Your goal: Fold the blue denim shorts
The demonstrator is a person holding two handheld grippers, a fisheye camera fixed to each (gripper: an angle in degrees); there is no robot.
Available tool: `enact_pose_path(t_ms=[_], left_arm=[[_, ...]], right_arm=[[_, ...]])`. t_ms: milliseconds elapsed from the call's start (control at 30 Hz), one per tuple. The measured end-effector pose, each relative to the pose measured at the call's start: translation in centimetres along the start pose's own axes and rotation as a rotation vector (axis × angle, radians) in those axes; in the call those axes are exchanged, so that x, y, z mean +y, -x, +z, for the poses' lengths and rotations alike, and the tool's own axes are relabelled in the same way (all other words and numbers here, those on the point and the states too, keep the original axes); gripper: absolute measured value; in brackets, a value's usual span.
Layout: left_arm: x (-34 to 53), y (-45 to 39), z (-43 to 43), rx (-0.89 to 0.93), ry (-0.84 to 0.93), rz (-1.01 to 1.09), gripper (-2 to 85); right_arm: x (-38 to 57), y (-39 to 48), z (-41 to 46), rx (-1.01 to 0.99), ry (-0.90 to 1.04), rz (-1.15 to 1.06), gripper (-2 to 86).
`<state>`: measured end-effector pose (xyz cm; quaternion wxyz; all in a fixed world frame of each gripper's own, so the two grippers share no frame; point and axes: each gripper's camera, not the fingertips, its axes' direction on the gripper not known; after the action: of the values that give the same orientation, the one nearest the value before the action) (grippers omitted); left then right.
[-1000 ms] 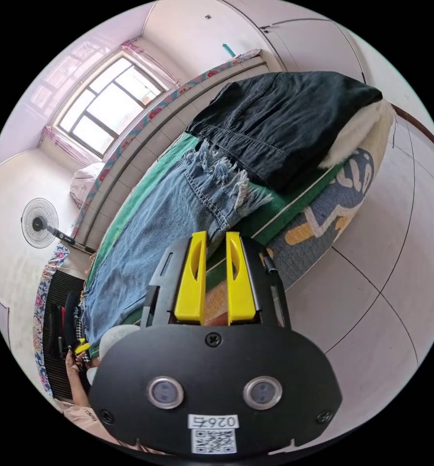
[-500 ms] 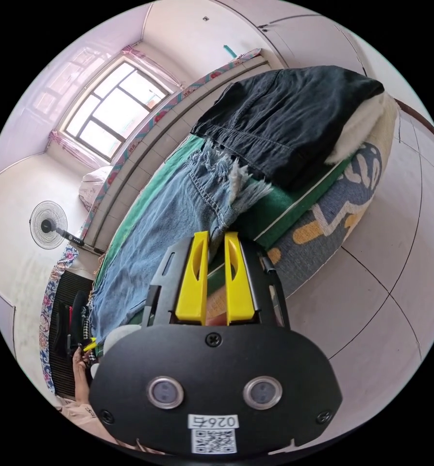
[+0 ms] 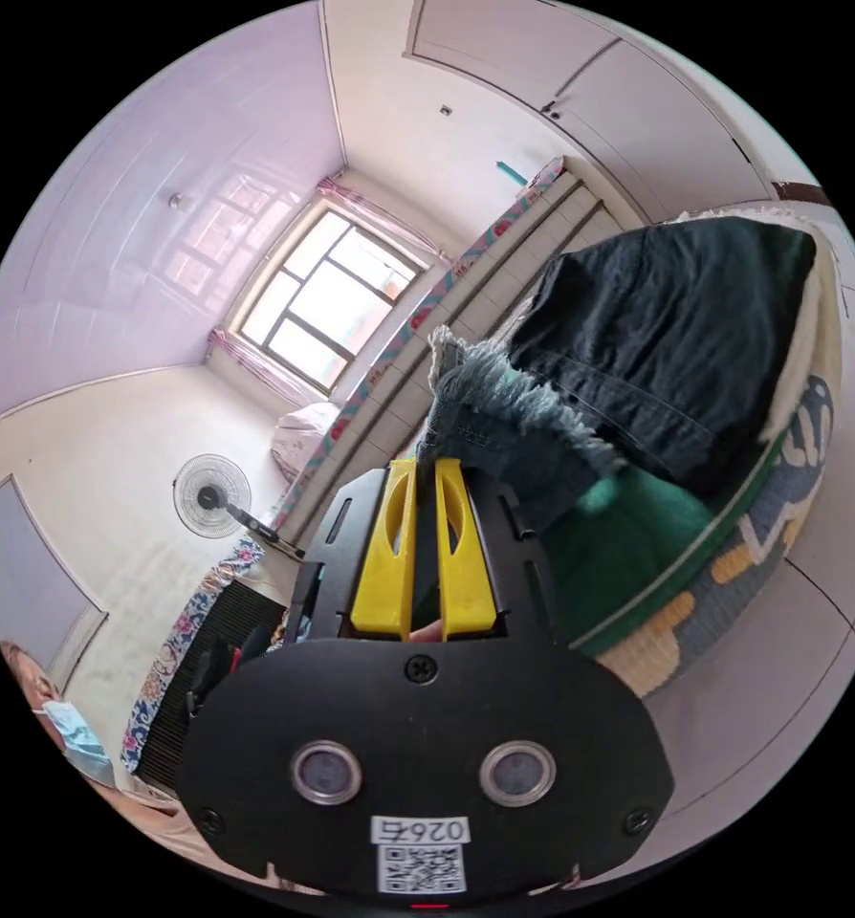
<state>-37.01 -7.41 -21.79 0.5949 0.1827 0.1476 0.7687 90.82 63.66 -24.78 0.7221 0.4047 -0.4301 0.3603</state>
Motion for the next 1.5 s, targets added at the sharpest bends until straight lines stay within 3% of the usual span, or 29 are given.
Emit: enact_pose_path(t_ms=[267,400,633,800,933,1033,1133,1267,1400,1500], left_arm=[[-14.1,-3.0,6.9,-0.116,-0.047,0.005,3.6],[-20.6,-1.8,13.5,-0.111,-0.029,-0.081,9.9],[-20.4,-7.6,20.9,-0.078,0.117,0.014,10.9],[-18.8,-15.3,26.0,0.116,0.234,0.068,8.9],[-17.7,-21.8,29.5,0.112,0.297,0.143,8.1],[-17.6,-26.9,32.9,-0.002,0.403,0.242,7.4],[-18.1,-30.9,35.8,-0.238,0.483,0.337,5.5],[-19.4,-35.4,40.4,-0.692,0.603,0.504,-0.2],[-19.8,-41.0,44.4,-0.811,0.694,0.697,-0.9],[-19.9,-44.8,46.5,-0.887,0.704,0.760,-0.9]], right_arm=[[-7.9,3.7,11.4,0.077,0.026,0.063,2.2],[-11.0,2.7,21.4,0.133,0.160,0.141,6.5],[-4.9,5.5,21.8,0.057,0.042,0.103,5.9],[1.5,5.1,18.8,-0.132,-0.095,0.258,3.2],[7.4,8.2,20.7,-0.072,0.005,0.158,0.2],[9.9,10.5,24.3,-0.022,0.141,0.031,-0.8],[12.0,12.0,28.4,0.051,0.257,-0.081,-0.9],[14.8,14.0,32.9,0.117,0.356,-0.176,-0.9],[20.1,20.2,36.8,0.336,0.365,-0.483,-0.9],[24.6,23.4,41.7,0.401,0.507,-0.696,-0.9]])
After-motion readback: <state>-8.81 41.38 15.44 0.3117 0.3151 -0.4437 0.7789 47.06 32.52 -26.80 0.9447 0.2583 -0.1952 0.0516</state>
